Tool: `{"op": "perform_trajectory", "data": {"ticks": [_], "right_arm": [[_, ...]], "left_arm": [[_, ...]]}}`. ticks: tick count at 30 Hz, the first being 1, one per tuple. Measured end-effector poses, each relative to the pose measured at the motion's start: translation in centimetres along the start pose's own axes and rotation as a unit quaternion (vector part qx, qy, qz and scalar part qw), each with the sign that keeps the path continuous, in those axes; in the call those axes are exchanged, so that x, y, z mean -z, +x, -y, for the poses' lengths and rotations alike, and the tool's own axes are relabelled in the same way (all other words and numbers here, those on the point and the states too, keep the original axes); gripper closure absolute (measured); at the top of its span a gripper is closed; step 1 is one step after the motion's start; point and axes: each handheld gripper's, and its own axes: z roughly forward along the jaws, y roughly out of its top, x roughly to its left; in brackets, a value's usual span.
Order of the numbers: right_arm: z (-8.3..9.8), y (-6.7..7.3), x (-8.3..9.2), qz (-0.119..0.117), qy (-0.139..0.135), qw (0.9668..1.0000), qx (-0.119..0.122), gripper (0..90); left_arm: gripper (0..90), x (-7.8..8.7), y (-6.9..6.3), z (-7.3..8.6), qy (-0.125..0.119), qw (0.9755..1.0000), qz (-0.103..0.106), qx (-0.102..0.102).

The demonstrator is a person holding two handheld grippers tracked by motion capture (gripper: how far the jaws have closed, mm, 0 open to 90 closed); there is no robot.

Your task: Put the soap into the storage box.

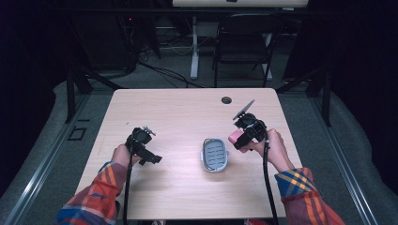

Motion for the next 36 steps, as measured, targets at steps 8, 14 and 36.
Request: {"op": "perform_trajectory", "data": {"ticks": [8,14,36], "right_arm": [[-1.4,1.7,-1.0,-0.005,0.020,0.9997,0.008,37.2],[-2.2,2.7,-1.9,-0.006,0.023,0.9996,0.013,37.2],[-4.1,5.2,-4.3,0.021,0.058,0.9978,0.022,37.0]], "left_arm": [[0.0,0.1,-0.1,0.0,-0.002,1.0000,0.000,0.000],[0.0,0.0,0.0,0.1,-0.001,1.0000,0.001,0.003],[0.1,-0.1,0.0,0.0,0.005,1.0000,0.007,-0.002]]}}
